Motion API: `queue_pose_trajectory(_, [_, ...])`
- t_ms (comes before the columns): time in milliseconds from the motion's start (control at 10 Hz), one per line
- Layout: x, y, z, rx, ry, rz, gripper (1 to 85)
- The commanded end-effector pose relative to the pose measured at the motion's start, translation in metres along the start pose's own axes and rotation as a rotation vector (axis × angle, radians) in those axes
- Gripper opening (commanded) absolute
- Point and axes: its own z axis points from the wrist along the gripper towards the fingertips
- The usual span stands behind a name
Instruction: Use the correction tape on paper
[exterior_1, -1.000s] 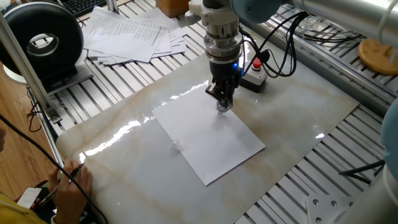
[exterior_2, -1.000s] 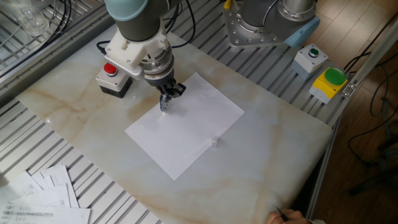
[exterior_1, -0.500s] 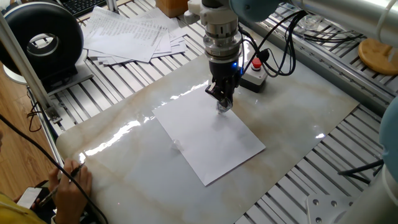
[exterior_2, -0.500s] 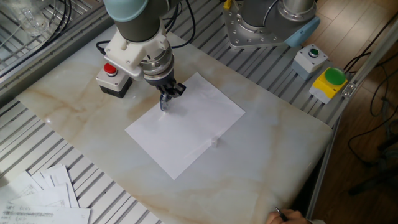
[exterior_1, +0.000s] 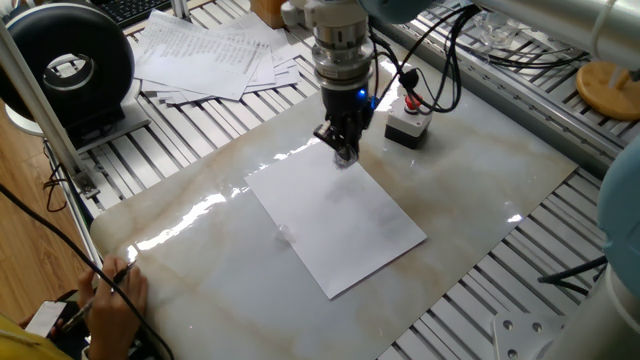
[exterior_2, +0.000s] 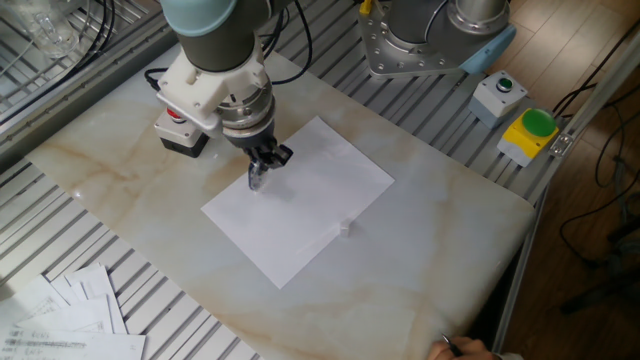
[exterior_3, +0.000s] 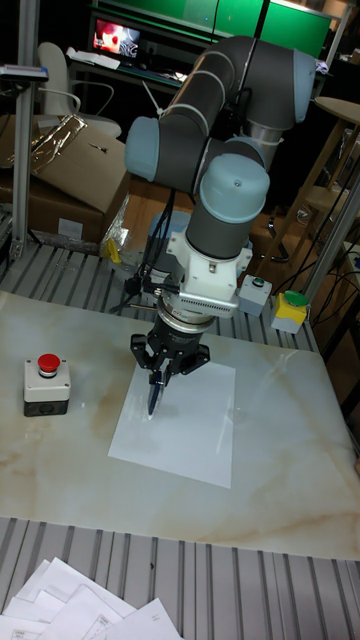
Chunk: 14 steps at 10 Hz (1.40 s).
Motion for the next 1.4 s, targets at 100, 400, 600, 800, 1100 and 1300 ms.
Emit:
queue_pose_trajectory(100, [-0.005,-0.008,0.004,0.003,-0.023,-0.029,1.0])
queue_pose_trajectory(400, [0.008,-0.008,0.016,-0.032,-0.015,-0.039,1.0])
queue_pose_trajectory(600, [0.01,-0.009,0.018,-0.028,-0.017,-0.043,1.0])
queue_pose_trajectory(800, [0.012,-0.009,0.022,-0.037,-0.02,-0.044,1.0])
queue_pose_trajectory(1100, [0.017,-0.008,0.023,-0.043,-0.006,-0.045,1.0])
queue_pose_trajectory(1300, [0.019,-0.011,0.022,-0.033,0.001,-0.054,1.0])
